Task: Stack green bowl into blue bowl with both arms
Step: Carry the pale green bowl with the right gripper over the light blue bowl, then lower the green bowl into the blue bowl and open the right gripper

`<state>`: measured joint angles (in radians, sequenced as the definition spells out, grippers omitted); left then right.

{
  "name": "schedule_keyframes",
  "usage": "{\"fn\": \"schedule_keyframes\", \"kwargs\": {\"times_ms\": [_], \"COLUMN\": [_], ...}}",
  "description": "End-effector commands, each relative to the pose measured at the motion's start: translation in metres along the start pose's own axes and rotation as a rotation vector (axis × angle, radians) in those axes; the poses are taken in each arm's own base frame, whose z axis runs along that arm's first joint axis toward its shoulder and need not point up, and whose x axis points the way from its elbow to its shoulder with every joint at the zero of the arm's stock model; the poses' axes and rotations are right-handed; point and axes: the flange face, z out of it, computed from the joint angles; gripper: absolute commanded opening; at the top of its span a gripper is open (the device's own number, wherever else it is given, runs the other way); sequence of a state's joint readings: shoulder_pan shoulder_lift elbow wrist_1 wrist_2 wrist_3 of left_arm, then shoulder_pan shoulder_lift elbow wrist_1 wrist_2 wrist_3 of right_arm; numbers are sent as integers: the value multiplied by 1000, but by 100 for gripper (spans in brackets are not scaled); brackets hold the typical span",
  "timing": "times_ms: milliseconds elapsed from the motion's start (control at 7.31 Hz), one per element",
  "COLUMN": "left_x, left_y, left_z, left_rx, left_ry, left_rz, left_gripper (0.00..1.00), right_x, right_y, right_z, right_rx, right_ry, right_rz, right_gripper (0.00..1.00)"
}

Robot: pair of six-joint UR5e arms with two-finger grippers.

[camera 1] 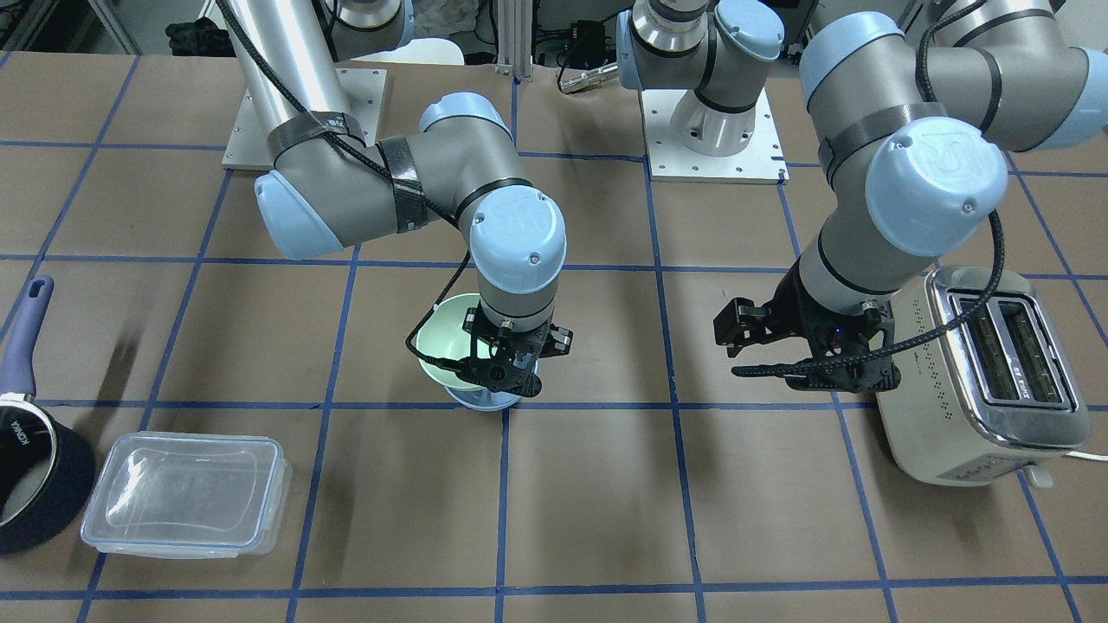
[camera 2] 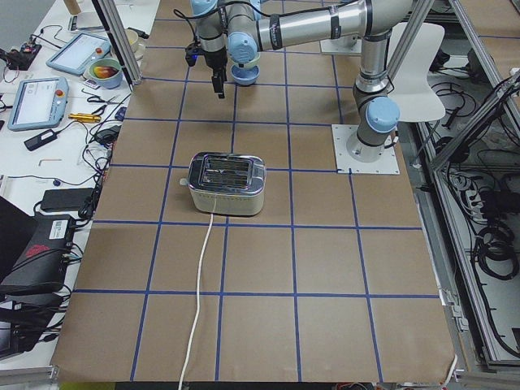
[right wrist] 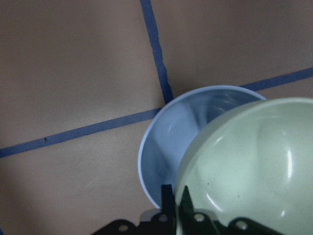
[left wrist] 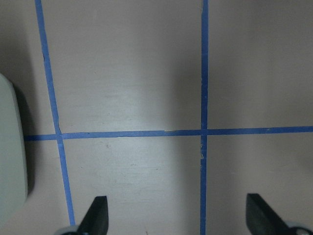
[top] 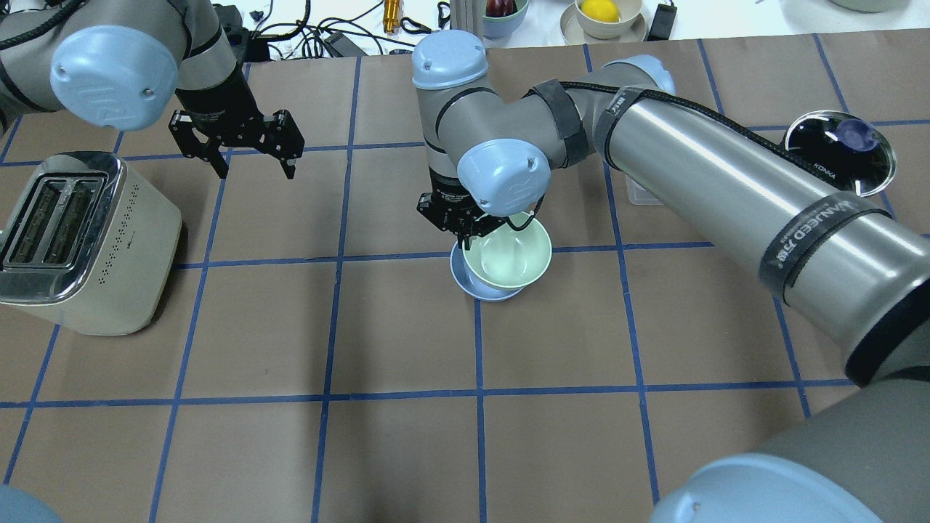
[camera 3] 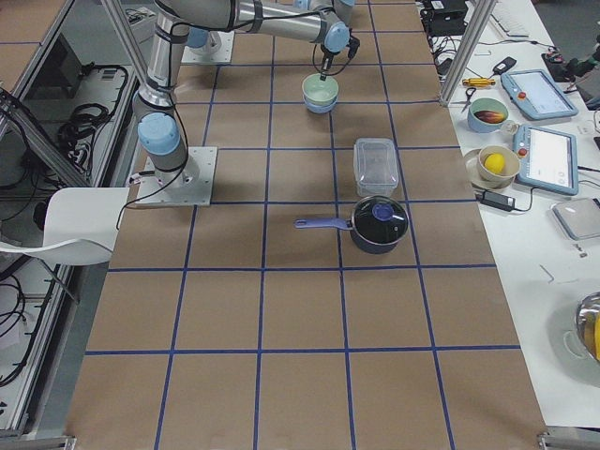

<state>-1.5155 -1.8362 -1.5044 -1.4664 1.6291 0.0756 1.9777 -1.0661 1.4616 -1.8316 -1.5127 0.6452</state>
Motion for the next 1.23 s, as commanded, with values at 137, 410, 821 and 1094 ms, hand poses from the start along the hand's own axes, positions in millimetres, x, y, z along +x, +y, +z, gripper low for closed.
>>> {"fn": "schedule_keyframes", "kwargs": {"times_ms": [137, 410, 821, 1094], "left_x": [0, 1, 9, 41], "left_y": [1, 1, 7, 20], "left_z": [1, 0, -11, -24], "left_rx": [-7, -7, 17, 42], "left_ry": [0, -1, -7, -11], "left_rz": [0, 2, -70, -23], "left_gripper": [100, 100, 100, 100], "right_x": [-5, -2, 50, 129], "right_y": [4, 7, -1, 0], "right_z": [5, -9, -74, -137], "right_rx": [-8, 9, 73, 41], "right_ry": [6, 0, 30, 37], "right_rz": [-24, -27, -140, -230], "right_gripper": [100, 100, 100, 100]}}
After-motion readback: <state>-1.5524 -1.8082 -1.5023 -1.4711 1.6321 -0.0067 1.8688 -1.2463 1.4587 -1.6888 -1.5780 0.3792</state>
